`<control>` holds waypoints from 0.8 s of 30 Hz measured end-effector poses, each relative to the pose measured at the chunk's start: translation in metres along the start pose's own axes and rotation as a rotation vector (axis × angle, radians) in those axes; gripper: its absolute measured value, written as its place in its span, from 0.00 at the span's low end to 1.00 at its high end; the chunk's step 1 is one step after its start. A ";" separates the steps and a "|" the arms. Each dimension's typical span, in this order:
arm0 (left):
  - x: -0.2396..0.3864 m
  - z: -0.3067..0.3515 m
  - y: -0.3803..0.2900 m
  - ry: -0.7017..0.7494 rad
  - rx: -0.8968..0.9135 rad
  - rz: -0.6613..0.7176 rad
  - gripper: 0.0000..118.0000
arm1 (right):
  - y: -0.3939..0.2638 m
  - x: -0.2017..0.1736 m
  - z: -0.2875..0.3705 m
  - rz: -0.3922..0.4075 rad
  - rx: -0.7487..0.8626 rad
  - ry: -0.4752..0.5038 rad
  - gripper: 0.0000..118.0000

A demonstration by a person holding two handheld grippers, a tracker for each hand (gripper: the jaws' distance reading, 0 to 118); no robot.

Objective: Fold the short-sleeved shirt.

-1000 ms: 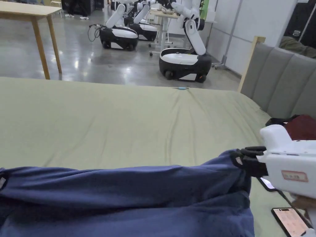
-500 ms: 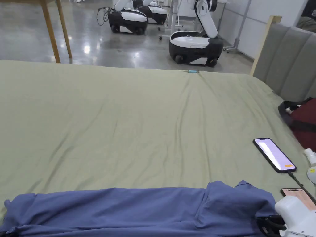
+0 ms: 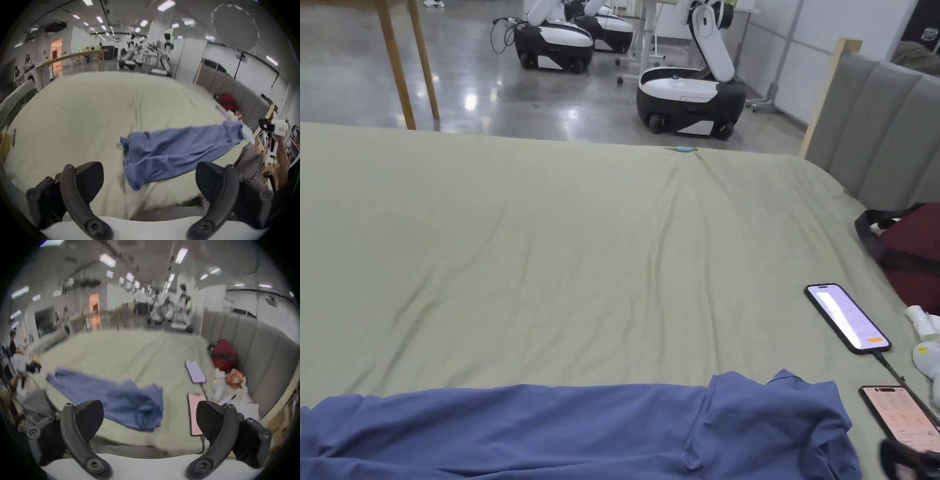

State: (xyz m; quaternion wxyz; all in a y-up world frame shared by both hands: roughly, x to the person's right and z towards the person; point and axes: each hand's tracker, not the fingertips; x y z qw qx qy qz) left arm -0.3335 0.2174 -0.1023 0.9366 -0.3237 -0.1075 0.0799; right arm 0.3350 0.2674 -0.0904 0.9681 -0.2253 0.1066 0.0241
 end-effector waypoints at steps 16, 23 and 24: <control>-0.022 0.029 -0.017 -0.125 0.103 0.274 0.01 | 0.014 -0.052 0.040 -0.010 0.200 0.060 0.01; -0.100 -0.071 -0.020 -0.463 -0.054 0.607 0.84 | 0.010 -0.060 0.027 0.005 0.151 0.102 0.01; -0.106 -0.083 -0.022 -0.465 -0.079 0.636 0.84 | 0.010 -0.061 0.026 0.005 0.142 0.106 0.01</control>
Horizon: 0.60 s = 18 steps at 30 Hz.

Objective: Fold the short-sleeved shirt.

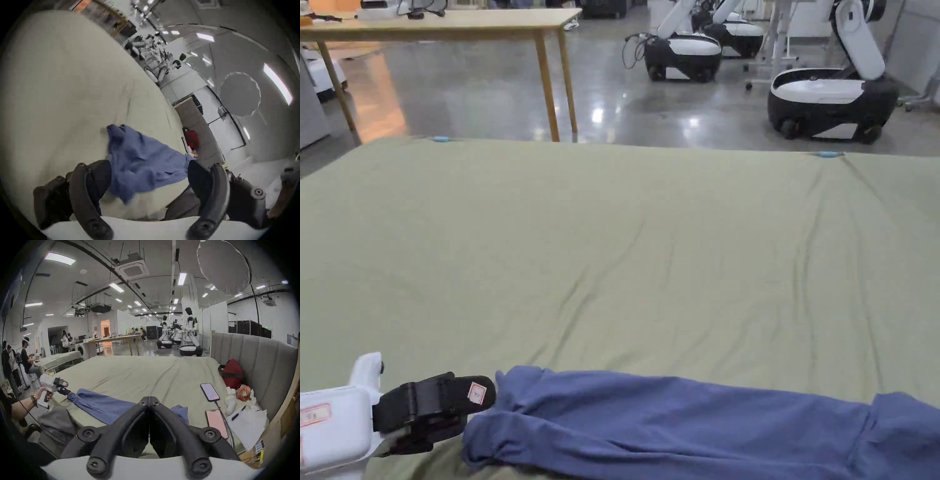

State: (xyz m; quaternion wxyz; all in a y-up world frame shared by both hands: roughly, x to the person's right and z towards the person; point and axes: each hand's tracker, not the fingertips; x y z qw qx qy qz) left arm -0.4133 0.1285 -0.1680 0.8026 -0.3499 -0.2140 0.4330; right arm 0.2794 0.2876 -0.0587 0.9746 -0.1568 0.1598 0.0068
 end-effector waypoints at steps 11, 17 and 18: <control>-0.008 -0.063 0.011 -0.057 -0.161 -0.071 0.83 | 0.001 -0.010 -0.009 -0.009 -0.033 0.005 0.01; 0.002 -0.070 0.011 -0.001 -0.225 -0.158 0.67 | 0.002 -0.014 -0.012 -0.004 -0.048 -0.001 0.01; 0.002 -0.070 0.009 0.042 -0.231 -0.169 0.43 | 0.002 -0.014 -0.012 -0.005 -0.051 -0.001 0.01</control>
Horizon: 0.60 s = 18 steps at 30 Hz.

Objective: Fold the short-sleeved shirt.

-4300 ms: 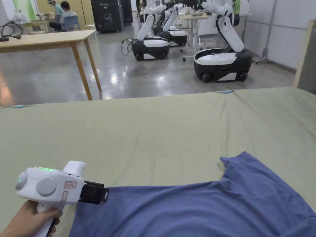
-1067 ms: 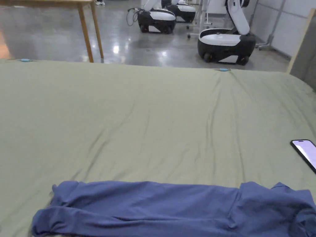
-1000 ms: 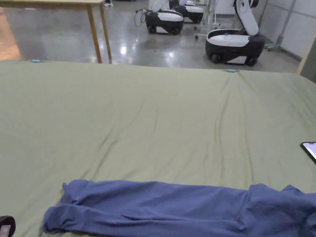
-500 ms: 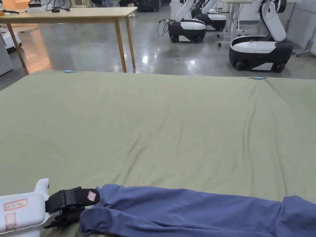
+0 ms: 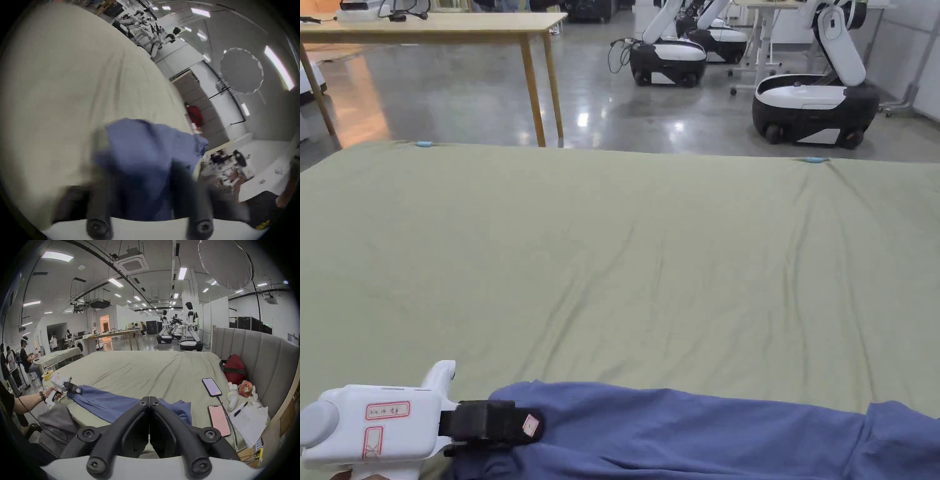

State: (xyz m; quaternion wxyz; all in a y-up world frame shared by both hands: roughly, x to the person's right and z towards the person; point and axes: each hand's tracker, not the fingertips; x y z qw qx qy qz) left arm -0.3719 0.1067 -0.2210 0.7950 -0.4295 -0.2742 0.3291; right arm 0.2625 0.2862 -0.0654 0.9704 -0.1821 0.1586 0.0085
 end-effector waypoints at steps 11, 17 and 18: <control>0.001 0.026 0.004 0.010 0.021 -0.010 0.08 | 0.001 0.000 0.000 -0.006 -0.020 -0.015 0.01; -0.022 0.082 0.001 0.123 0.100 0.070 0.08 | -0.001 0.006 0.004 -0.016 -0.011 0.002 0.01; -0.024 0.092 -0.001 0.185 0.130 0.061 0.08 | -0.001 0.007 0.004 -0.018 -0.012 0.002 0.01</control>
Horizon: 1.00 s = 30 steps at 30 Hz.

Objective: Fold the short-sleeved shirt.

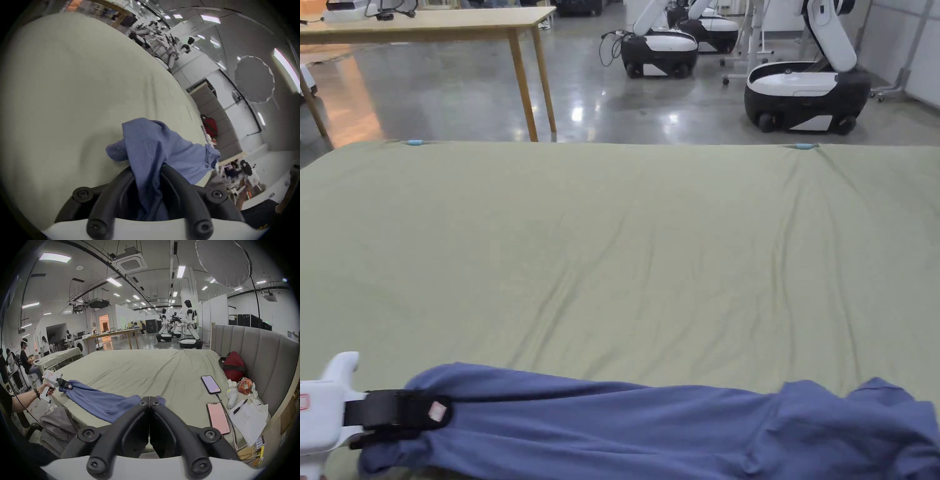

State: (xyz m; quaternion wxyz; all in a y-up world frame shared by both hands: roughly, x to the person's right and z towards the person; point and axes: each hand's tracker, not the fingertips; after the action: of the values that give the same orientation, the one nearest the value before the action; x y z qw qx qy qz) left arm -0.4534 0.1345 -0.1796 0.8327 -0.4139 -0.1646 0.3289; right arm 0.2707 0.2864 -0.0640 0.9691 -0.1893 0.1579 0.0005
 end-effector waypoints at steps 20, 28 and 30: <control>0.158 -0.077 -0.019 -0.169 -0.073 -0.062 0.08 | -0.007 0.014 0.002 -0.020 0.000 0.018 0.01; 0.175 -0.195 -0.054 -0.133 -0.199 -0.053 0.08 | -0.009 0.019 0.008 -0.018 -0.006 0.005 0.01; 0.169 -0.199 -0.055 -0.097 -0.198 -0.049 0.21 | -0.010 0.022 0.011 -0.019 -0.007 0.003 0.01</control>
State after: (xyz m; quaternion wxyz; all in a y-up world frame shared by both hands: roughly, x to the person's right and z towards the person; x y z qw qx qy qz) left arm -0.1989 0.1098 -0.2557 0.7866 -0.4736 -0.2464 0.3102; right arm 0.2952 0.2802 -0.0569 0.9682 -0.1942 0.1577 -0.0084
